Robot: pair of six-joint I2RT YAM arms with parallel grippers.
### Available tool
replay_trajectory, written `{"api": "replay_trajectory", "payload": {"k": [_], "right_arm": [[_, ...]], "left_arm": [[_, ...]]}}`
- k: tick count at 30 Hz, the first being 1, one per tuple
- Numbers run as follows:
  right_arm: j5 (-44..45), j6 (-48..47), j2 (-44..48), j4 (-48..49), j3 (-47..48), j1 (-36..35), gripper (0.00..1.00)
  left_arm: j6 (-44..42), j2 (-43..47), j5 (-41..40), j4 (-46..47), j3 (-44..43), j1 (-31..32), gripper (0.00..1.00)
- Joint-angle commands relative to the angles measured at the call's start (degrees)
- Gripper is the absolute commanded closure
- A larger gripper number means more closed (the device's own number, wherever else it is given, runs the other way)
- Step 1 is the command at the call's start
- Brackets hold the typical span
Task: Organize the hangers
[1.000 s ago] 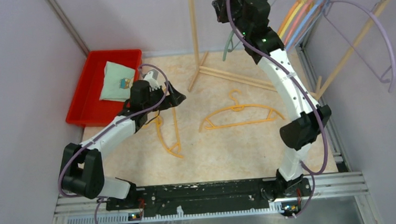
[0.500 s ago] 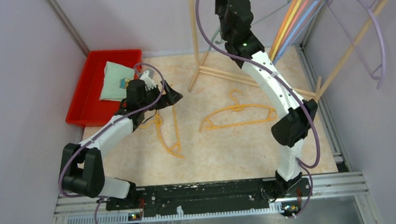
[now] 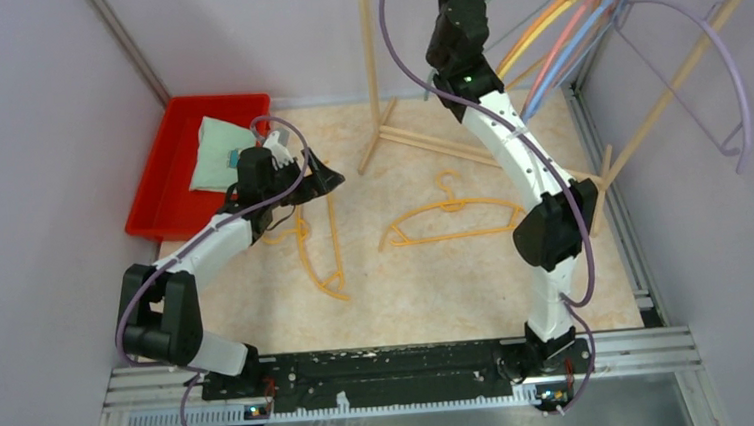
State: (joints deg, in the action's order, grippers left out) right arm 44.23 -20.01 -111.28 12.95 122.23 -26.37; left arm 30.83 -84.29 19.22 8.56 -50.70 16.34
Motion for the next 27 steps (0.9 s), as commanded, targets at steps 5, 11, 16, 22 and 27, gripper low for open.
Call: {"api": "replay_trajectory", "payload": {"k": [5, 11, 16, 22, 27], "right_arm": [[6.17, -1.78, 3.32, 5.0, -1.28, 4.32, 1.0], [9.37, -3.52, 6.74, 6.39, -4.27, 5.43, 1.0], [11.75, -5.64, 11.75, 9.41, -10.11, 6.05, 1.0], [12.93, -6.18, 17.03, 11.15, -14.79, 7.72, 1.0], [13.6, -6.64, 20.53, 10.56, -16.92, 9.89, 1.0]], "left_arm": [[0.4, 0.07, 1.65, 1.9, -0.9, -0.76, 0.06], [0.42, 0.18, 1.77, 2.05, -0.59, -1.3, 0.06], [1.02, 0.4, 2.11, 2.67, 0.17, -1.4, 0.06], [1.6, 0.62, 2.66, 2.96, 0.76, -1.4, 0.06], [1.53, 0.81, 2.57, 2.96, 1.02, -1.4, 0.06]]}}
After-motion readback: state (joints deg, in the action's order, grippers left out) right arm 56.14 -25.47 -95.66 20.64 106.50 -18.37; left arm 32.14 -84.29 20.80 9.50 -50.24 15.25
